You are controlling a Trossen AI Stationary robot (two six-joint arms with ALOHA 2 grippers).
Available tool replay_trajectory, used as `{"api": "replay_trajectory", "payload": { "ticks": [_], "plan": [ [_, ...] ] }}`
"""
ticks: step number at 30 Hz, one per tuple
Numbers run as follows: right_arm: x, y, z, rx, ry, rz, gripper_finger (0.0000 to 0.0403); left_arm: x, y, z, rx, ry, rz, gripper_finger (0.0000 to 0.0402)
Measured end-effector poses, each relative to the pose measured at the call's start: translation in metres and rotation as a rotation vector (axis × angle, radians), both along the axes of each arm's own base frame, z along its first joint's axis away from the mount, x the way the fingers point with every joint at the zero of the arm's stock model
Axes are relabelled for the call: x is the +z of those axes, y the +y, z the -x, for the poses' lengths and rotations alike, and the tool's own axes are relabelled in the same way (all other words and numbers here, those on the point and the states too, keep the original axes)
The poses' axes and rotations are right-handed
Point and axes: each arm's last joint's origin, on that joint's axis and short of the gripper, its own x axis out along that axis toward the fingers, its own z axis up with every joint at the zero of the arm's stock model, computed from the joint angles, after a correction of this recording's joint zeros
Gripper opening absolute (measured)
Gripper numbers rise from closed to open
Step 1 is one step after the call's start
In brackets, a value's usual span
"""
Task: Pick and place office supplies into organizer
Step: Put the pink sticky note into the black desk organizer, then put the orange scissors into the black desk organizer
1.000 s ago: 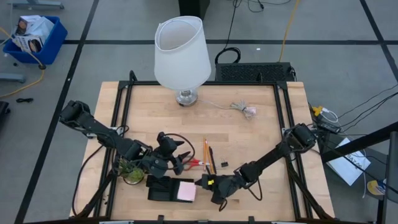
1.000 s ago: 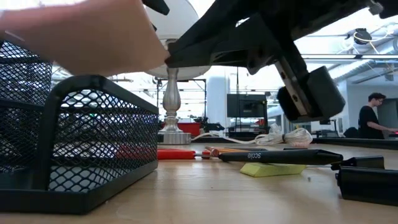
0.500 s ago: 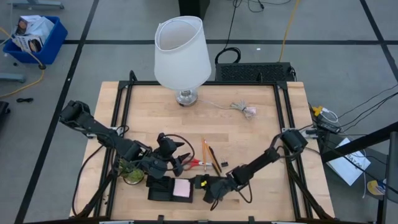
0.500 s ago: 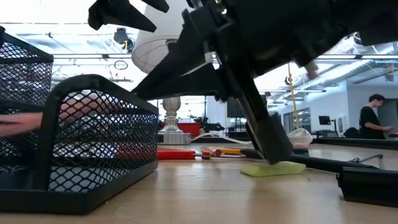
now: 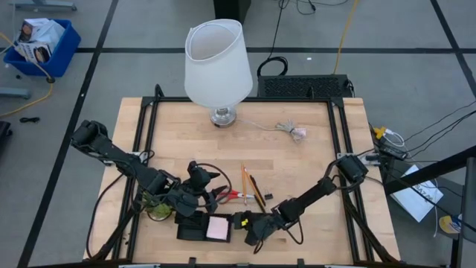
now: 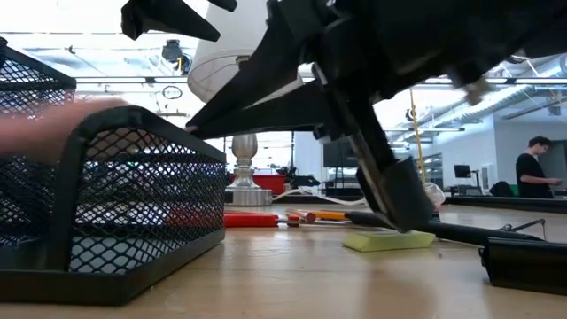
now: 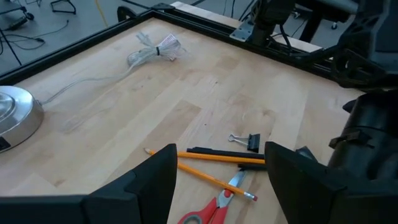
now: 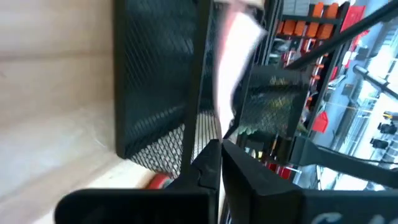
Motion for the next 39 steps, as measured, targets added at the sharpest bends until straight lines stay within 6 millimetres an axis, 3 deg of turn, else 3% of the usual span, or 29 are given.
{"api": "replay_trajectory", "payload": {
  "ticks": [4,12,17,26,32,39],
  "plan": [
    [0.001,0.004,0.002,0.012,-0.007,-0.004,0.0022,0.0,0.0,0.0,0.0,-0.004,0.002,0.0243],
    [0.0,-0.003,-0.002,-0.039,-0.007,-0.06,0.0092,0.003,-0.002,-0.002,-0.017,-0.029,0.003,0.0243],
    [0.003,-0.006,-0.002,-0.142,-0.056,0.034,0.0128,0.003,-0.001,-0.002,-0.018,-0.027,0.0,0.0243],
    [0.012,-0.002,0.008,-0.392,-0.178,-0.093,0.0138,0.003,-0.001,-0.002,-0.019,-0.024,-0.001,0.0243],
    [0.039,-0.019,0.034,-0.503,-0.264,-0.223,0.0139,0.003,-0.001,-0.002,-0.019,-0.023,0.0,0.0243],
    [0.065,-0.046,0.089,-0.543,-0.346,-0.555,0.0136,0.003,-0.001,-0.002,-0.023,-0.019,-0.013,0.0243]
  ]
}}
